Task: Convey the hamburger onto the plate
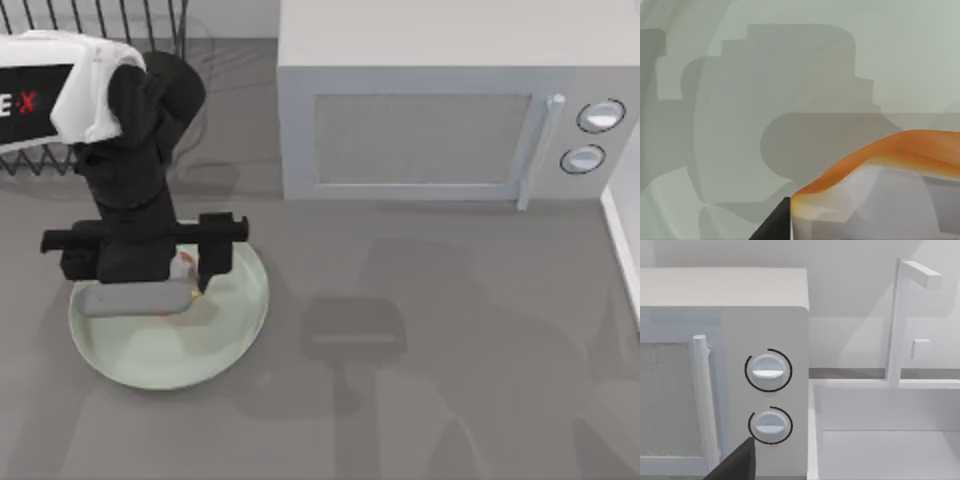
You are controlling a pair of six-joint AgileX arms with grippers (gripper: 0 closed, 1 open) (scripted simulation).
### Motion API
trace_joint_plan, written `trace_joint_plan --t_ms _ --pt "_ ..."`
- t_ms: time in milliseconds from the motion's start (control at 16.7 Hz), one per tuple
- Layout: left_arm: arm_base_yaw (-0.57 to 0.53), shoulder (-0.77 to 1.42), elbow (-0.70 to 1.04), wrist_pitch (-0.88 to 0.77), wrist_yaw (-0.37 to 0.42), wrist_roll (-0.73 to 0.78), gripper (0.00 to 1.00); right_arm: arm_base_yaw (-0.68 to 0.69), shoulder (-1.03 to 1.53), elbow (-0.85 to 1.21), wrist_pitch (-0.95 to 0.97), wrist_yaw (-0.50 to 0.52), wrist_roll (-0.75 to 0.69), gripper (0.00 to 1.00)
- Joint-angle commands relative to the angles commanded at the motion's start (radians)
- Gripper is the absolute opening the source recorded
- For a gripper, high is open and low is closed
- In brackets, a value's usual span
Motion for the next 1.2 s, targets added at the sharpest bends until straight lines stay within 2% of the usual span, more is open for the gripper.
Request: trace_joint_plan --t_ms 60,840,1200 --pt "0.0 0.0 0.0 0.0 0.0 0.0 0.0 0.0 0.0 0.0 0.0 0.0 0.0 1.0" --pt "0.0 0.0 0.0 0.0 0.0 0.0 0.98 0.0 0.0 0.0 0.0 0.0 0.0 1.0" --pt "0.0 0.0 0.0 0.0 0.0 0.0 1.0 0.0 0.0 0.0 0.0 0.0 0.0 1.0"
